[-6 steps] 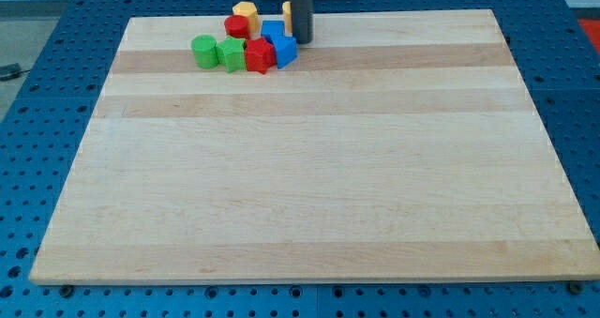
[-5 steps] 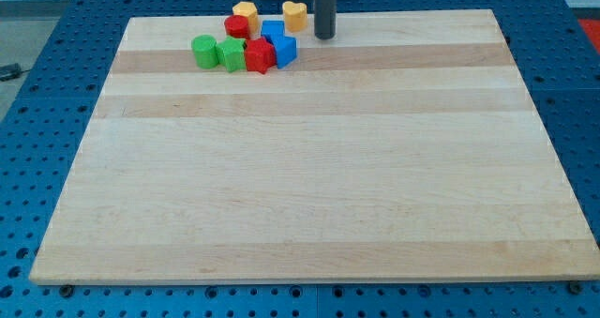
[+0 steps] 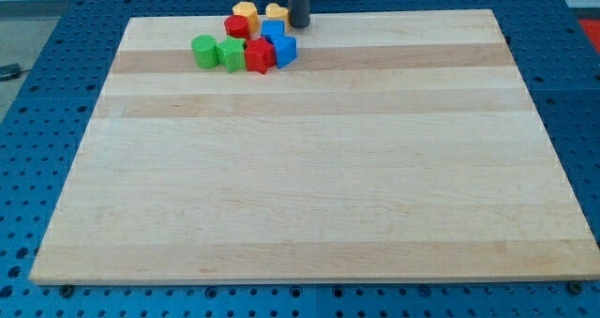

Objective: Move the yellow heart above to the blue cube

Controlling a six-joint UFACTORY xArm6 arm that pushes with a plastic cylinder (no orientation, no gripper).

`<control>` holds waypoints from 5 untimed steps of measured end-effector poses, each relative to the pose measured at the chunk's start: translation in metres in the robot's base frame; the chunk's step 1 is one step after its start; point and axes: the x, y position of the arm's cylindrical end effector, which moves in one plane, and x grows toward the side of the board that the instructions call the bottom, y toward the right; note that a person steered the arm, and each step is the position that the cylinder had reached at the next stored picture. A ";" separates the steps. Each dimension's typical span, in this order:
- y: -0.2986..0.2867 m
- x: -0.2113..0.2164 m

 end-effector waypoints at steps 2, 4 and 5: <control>0.011 0.005; 0.036 -0.026; 0.019 -0.027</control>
